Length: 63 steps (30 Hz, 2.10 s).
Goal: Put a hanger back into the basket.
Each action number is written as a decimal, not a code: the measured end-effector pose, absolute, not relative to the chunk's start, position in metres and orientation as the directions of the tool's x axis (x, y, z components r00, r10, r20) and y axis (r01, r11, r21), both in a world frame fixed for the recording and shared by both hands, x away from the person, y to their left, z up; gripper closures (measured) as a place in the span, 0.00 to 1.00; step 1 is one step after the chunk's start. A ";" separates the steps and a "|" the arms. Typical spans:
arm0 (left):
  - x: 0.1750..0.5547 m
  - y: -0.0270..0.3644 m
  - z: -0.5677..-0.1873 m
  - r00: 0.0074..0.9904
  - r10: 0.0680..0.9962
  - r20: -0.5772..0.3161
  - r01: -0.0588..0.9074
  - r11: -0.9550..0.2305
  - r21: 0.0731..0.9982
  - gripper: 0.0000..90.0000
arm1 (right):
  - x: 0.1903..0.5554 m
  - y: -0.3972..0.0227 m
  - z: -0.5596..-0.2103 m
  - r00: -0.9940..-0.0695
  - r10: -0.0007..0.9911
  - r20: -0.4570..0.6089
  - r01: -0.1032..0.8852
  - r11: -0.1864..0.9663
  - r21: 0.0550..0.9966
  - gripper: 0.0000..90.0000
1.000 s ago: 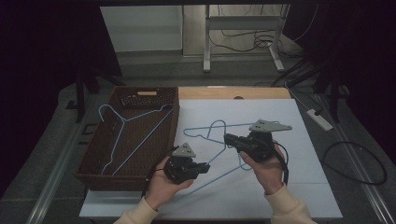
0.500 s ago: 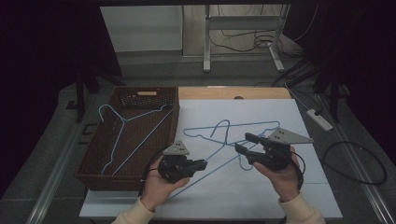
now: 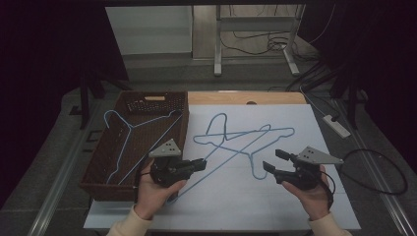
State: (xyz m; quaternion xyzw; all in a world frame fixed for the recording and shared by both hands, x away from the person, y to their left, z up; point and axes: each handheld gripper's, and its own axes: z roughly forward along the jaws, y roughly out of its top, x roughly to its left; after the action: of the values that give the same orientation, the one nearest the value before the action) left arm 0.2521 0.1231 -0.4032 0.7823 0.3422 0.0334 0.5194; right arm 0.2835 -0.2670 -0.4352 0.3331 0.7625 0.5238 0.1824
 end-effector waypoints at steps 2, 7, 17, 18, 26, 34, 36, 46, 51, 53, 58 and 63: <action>0.252 0.129 -0.400 0.761 0.573 -0.304 0.497 -0.214 0.841 0.97 | 0.284 -0.270 -0.439 -0.704 0.706 0.070 0.324 0.233 0.917 0.36; 0.251 0.144 -0.393 0.753 0.585 -0.301 0.483 -0.181 0.857 0.97 | 0.287 -0.277 -0.447 -0.686 0.724 0.077 0.345 0.230 0.910 0.36; 0.248 0.164 -0.382 0.740 0.605 -0.294 0.460 -0.137 0.877 0.97 | 0.290 -0.278 -0.454 -0.672 0.737 0.067 0.359 0.246 0.900 0.36; 0.248 0.166 -0.381 0.739 0.606 -0.294 0.459 -0.134 0.878 0.97 | 0.291 -0.278 -0.455 -0.669 0.740 0.069 0.362 0.243 0.900 0.36; 0.247 0.179 -0.377 0.728 0.622 -0.288 0.450 -0.116 0.885 0.97 | 0.292 -0.280 -0.458 -0.662 0.746 0.070 0.372 0.246 0.895 0.36; 0.247 0.199 -0.373 0.712 0.644 -0.280 0.440 -0.099 0.892 0.97 | 0.293 -0.280 -0.459 -0.656 0.751 0.069 0.380 0.249 0.891 0.36; 0.247 0.202 -0.373 0.708 0.648 -0.280 0.440 -0.094 0.893 0.97 | 0.293 -0.280 -0.459 -0.656 0.751 0.070 0.380 0.250 0.891 0.36; 0.250 0.229 -0.372 0.671 0.688 -0.278 0.437 -0.064 0.897 0.97 | 0.293 -0.280 -0.460 -0.656 0.752 0.067 0.381 0.253 0.889 0.36; 0.251 0.242 -0.375 0.650 0.706 -0.283 0.445 -0.051 0.894 0.97 | 0.294 -0.280 -0.461 -0.657 0.752 0.064 0.381 0.257 0.888 0.36; 0.252 0.246 -0.377 0.641 0.713 -0.284 0.449 -0.048 0.892 0.97 | 0.294 -0.280 -0.461 -0.657 0.752 0.063 0.381 0.258 0.888 0.36; 0.255 0.255 -0.381 0.622 0.734 -0.273 0.457 -0.057 0.888 0.97 | 0.294 -0.279 -0.462 -0.658 0.750 0.061 0.383 0.264 0.885 0.36; 0.258 0.269 -0.383 0.597 0.757 -0.267 0.461 -0.051 0.886 0.97 | 0.295 -0.280 -0.463 -0.658 0.750 0.063 0.385 0.264 0.885 0.36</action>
State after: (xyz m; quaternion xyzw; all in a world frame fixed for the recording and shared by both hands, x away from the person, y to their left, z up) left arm 0.2579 0.2687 -0.3829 0.7118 0.4276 0.1369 0.5402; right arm 0.2953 -0.2801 -0.4631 0.3675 0.7720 0.4828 0.1894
